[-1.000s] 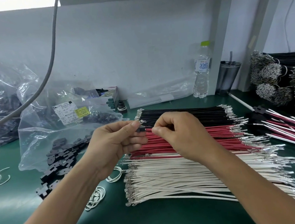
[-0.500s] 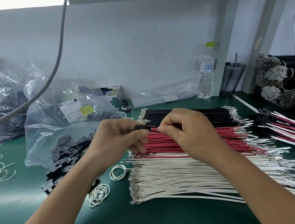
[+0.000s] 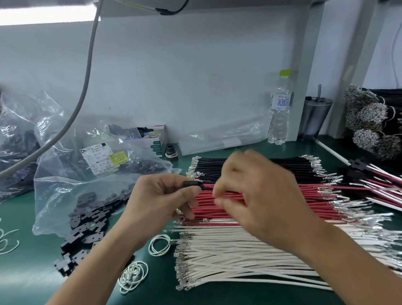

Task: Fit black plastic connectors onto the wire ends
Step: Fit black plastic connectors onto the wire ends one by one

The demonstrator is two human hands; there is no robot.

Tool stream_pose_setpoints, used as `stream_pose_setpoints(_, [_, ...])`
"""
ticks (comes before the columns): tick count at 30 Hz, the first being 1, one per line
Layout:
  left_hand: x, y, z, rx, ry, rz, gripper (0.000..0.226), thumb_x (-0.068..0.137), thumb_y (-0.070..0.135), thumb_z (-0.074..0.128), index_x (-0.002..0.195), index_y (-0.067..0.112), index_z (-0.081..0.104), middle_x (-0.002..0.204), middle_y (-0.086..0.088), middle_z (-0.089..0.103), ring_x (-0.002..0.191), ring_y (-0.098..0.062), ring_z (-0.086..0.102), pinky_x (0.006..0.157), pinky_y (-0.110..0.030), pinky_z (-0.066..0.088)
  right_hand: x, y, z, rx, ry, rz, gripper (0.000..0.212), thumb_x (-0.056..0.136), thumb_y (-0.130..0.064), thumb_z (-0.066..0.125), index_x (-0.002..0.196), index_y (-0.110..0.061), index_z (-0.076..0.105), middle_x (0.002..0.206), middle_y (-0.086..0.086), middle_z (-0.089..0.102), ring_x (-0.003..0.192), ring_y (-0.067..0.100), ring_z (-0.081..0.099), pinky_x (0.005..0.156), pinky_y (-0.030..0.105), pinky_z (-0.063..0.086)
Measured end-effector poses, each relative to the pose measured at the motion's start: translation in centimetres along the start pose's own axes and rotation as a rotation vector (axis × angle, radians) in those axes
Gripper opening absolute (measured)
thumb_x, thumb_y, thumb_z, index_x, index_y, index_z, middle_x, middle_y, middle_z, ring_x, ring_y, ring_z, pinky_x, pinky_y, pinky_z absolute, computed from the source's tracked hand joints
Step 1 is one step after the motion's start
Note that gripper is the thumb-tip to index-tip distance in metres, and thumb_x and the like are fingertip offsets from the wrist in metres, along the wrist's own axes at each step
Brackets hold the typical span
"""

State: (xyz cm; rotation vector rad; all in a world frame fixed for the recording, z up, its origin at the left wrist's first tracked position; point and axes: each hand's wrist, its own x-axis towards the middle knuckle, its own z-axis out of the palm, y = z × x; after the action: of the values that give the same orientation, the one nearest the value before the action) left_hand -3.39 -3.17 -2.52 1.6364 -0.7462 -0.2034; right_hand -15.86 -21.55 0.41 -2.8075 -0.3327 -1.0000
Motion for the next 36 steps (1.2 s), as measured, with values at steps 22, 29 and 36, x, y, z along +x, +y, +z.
stream_pose_setpoints(22, [0.1, 0.1, -0.2, -0.161, 0.043, -0.091, 0.025, 0.070, 0.024, 0.085, 0.094, 0.016, 0.083, 0.084, -0.016, 0.079, 0.068, -0.025, 0.076, 0.060, -0.026, 0.060, -0.8, 1.1, 0.7, 0.414, -0.021, 0.354, 0.015, 0.090, -0.021, 0.072, 0.084, -0.034, 0.069, 0.088, -0.020, 0.062, 0.085, 0.003, 0.061, 0.072, 0.016, 0.046])
stream_pose_setpoints(29, [-0.1, 0.5, -0.2, -0.196, 0.011, -0.089, 0.026, 0.072, 0.017, 0.083, 0.096, 0.007, 0.082, 0.087, -0.021, 0.078, 0.068, -0.026, 0.075, 0.062, -0.029, 0.062, -1.0, 0.9, 0.9, 0.292, 0.108, 0.301, 0.014, 0.087, -0.015, 0.076, 0.085, -0.029, 0.073, 0.080, -0.019, 0.058, 0.082, 0.005, 0.060, 0.067, 0.019, 0.049])
stream_pose_setpoints(36, [-0.1, 0.5, 0.1, -0.189, -0.022, -0.095, 0.026, 0.073, 0.016, 0.082, 0.096, 0.005, 0.081, 0.087, -0.022, 0.077, 0.067, -0.029, 0.074, 0.062, -0.032, 0.061, -1.1, 0.6, 1.0, 0.198, 0.171, 0.210, 0.009, 0.086, -0.018, 0.079, 0.086, -0.027, 0.076, 0.081, -0.018, 0.056, 0.076, 0.004, 0.059, 0.062, 0.022, 0.050])
